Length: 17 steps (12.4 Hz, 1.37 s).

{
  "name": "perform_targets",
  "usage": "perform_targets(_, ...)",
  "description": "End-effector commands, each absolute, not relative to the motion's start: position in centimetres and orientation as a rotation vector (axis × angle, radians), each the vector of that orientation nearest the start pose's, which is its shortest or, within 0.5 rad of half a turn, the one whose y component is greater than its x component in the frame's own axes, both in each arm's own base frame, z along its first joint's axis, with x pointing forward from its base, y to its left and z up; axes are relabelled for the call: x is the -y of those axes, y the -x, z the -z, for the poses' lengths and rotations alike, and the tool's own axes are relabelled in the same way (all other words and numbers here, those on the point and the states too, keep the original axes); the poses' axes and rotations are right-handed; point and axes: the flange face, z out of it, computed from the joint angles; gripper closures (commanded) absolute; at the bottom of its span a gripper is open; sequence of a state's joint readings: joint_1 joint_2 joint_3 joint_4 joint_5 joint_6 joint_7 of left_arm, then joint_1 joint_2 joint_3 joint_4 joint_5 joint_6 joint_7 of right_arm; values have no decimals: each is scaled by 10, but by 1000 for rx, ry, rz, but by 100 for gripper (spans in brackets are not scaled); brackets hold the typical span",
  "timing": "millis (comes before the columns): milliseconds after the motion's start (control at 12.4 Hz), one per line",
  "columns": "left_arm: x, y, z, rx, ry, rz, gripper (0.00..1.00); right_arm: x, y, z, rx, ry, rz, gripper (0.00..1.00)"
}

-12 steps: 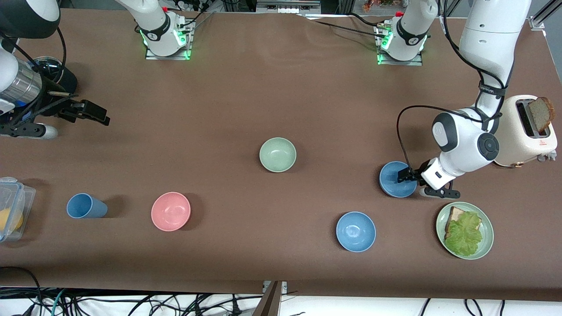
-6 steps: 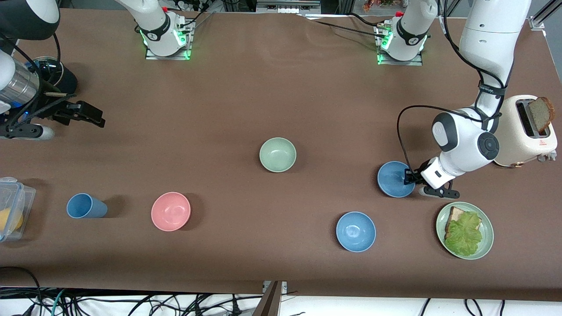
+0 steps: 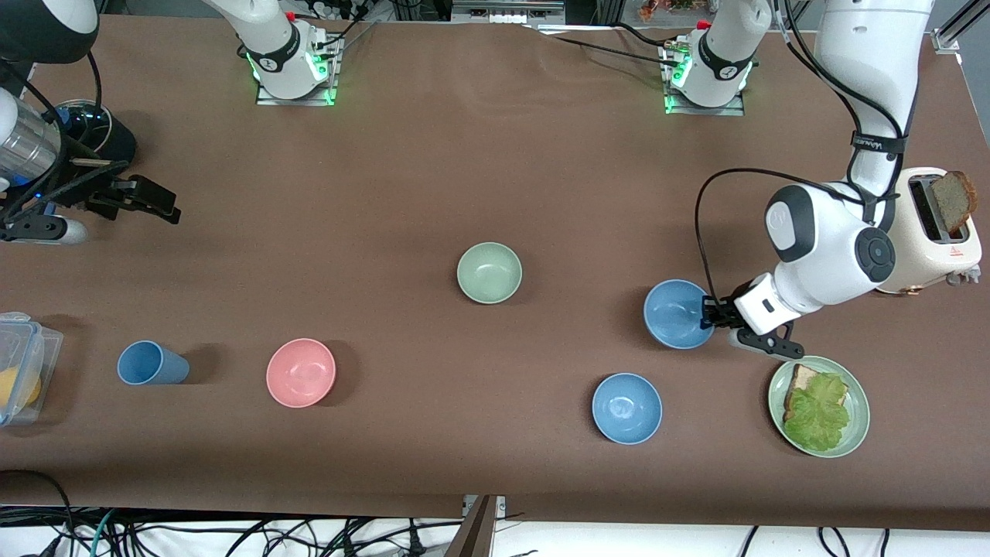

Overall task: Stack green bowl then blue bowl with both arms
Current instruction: 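Lift the blue bowl and carry it over the green bowl, then lower the blue bowl into the green bowl and open the left gripper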

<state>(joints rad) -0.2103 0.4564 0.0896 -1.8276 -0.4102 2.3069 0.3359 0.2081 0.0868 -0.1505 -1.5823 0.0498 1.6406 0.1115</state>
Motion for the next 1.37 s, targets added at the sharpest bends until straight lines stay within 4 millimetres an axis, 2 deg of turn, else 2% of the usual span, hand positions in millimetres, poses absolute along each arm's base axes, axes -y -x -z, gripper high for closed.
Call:
perform_targets(0,168,-630,-305,-351,3419,64,100,-47,-586,-580,-66,3113,-57,0)
perform_targets(81,206,-619,-305,-401,3414,40,100,-47,-585,-580,-85,3112,-60,0)
perform_targets(322,306,-586,-312,-303,3429,-9,100,-42,-585,-577,-107,3109,-69,0)
perform_targets(483,346,-570,-318,-271,3437,-22,100,-42,-585,-576,-109,3109,-77,0)
perform_targets(644,383,-558,-305,-244,3437,16,100,-42,-582,-573,-114,3108,-108,0)
perform_targets(725,395,-553,-293,-223,3434,49,100,-42,-582,-573,-114,3108,-108,0)
perform_targets(886,401,-552,-268,-211,3420,64,100,-42,-582,-571,-114,3109,-115,0)
perform_targets(966,415,-543,-259,-236,3418,70,100,-42,-582,-570,-114,3109,-120,0)
perform_targets(1208,421,-538,-245,-194,3408,61,100,-41,-582,-569,-114,3109,-122,0)
perform_targets(1289,430,-540,-249,-194,3417,78,100,-40,-582,-569,-117,3109,-122,0)
